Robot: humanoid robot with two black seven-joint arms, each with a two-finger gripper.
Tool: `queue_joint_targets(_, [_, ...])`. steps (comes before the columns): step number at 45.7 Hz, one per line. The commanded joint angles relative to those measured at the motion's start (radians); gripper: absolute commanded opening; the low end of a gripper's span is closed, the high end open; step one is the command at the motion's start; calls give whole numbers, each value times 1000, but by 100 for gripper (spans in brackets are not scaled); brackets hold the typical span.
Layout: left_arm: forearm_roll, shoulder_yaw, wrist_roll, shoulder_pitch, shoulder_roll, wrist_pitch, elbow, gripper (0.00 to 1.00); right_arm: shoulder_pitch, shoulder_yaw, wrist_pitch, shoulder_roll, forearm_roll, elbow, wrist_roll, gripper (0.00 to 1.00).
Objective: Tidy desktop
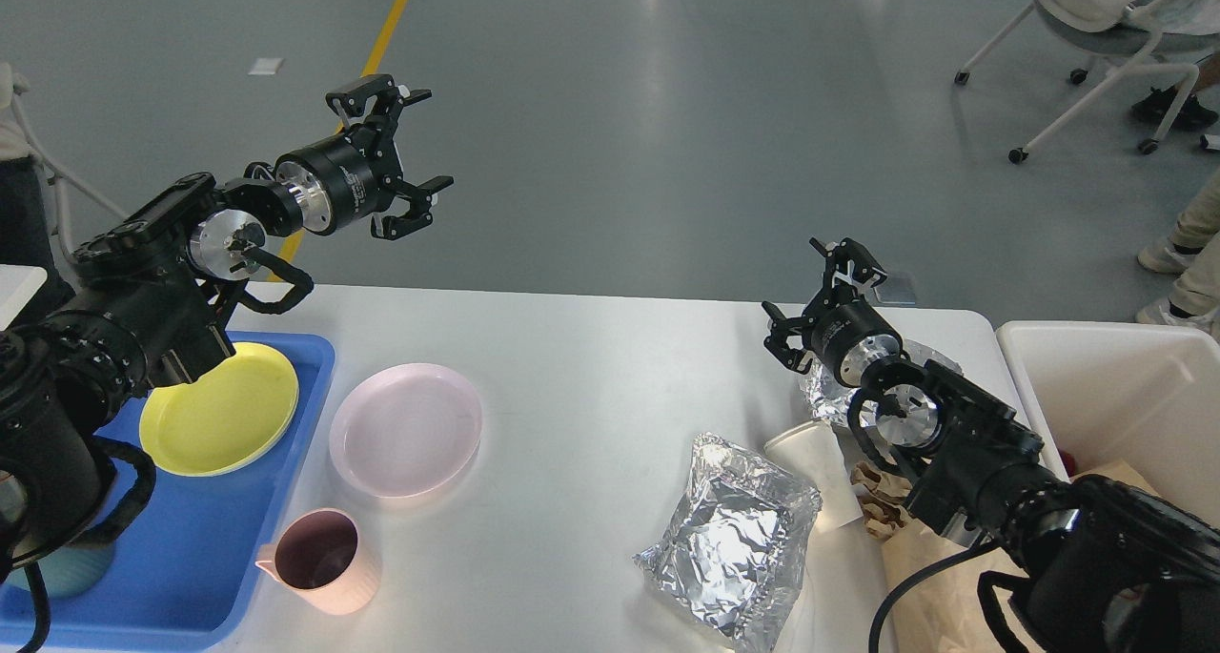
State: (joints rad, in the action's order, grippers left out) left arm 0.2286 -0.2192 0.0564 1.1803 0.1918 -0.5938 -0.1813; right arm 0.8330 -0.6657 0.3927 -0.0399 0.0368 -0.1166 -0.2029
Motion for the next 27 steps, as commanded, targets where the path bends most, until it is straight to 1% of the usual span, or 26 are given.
queue_joint_targets(1, [0, 0, 8, -14, 5, -1, 0, 96, 0, 0, 0, -2, 0, 0, 0, 100])
queue_joint_targets(2, [0, 1, 11, -16, 5, -3, -1, 96, 0, 0, 0, -2, 0, 0, 0, 100])
queue_joint_targets(4, [-2, 1, 43, -18, 5, -4, -1, 96, 0, 0, 0, 0, 0, 0, -1, 100])
queue_joint_targets(8, [0, -2, 127, -22, 6, 0, -1, 96, 0, 0, 0, -2, 0, 0, -1, 100])
queue_joint_targets(10, [0, -2, 163, -21, 5, 2, 0, 96, 0, 0, 0, 0, 0, 0, 0, 100])
queue_joint_targets(14, [-2, 9, 207, -19, 2, 11, 0, 96, 0, 0, 0, 0, 0, 0, 0, 100])
queue_joint_targets(17, [-2, 9, 218, -16, 2, 17, 0, 96, 0, 0, 0, 0, 0, 0, 0, 100])
queue_joint_targets(27, [-3, 9, 218, 33, 9, 25, 5, 96, 0, 0, 0, -2, 0, 0, 0, 100])
